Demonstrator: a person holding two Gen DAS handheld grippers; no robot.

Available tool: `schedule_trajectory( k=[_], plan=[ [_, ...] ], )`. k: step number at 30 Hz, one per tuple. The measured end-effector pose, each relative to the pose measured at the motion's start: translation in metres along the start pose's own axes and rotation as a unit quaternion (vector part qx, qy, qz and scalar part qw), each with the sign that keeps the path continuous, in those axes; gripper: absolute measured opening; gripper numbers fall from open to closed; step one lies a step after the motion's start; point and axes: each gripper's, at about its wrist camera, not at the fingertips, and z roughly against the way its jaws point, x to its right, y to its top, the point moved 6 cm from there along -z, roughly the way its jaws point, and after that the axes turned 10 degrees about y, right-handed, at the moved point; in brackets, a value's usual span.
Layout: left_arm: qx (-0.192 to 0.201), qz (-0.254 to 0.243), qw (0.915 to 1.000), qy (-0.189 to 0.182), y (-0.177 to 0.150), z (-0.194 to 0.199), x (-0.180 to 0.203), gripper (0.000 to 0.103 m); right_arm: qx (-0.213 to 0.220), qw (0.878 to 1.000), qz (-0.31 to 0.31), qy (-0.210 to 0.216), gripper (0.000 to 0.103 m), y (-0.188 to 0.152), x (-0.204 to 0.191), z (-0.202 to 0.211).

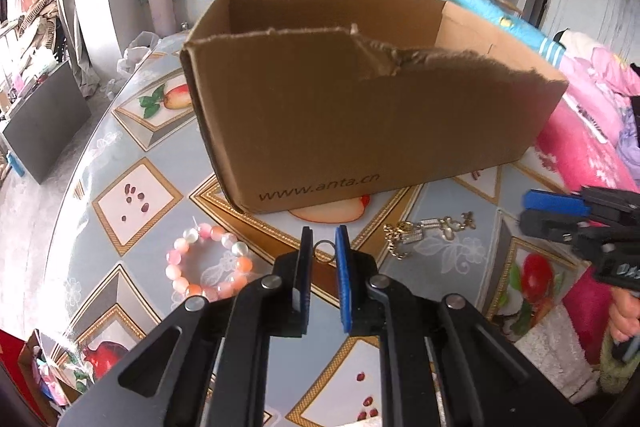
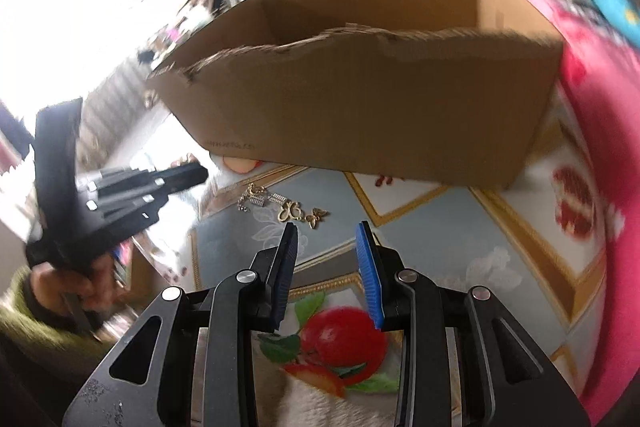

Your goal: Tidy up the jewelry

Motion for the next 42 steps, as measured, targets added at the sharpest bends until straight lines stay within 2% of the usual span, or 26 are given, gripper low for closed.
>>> schedule_trajectory(
  k=[7,15,19,22,33,39,42],
  plan=[
    [0.009,-0.002,0.9998,-0.017,-0.007,0.014,-0.002,0.011,-0.053,0.99,0.13,0.008,0.027,0.006,-0.011,-0.029],
    [0.004,0.001,0.9997,-0.023,0.001,0.008,-0.002,0.011,-0.088,0.975,0.203,0.022,0.021,0.01,-0.017,-0.048],
    [0.004,-0.001,0.9997,-0.026,0.003,0.006,-0.002,0.011,-0.101,0.969,0.222,0.039,0.014,0.01,-0.023,-0.054],
    [0.005,-0.001,0.9996,-0.028,0.004,0.005,-0.002,0.011,-0.108,0.968,0.221,0.048,0.011,0.013,-0.022,-0.054],
    [0.011,0.001,0.9996,-0.026,0.003,0.011,-0.005,0.011,-0.094,0.977,0.184,0.054,0.01,0.017,-0.017,-0.046],
    [0.032,-0.004,0.999,-0.032,0.009,0.031,-0.002,0.011,-0.055,0.985,0.158,0.048,0.011,0.021,-0.012,-0.011],
    [0.052,-0.005,0.9973,-0.051,0.02,0.051,0.001,0.011,-0.018,0.988,0.142,0.055,0.011,0.032,-0.017,0.014]
  ],
)
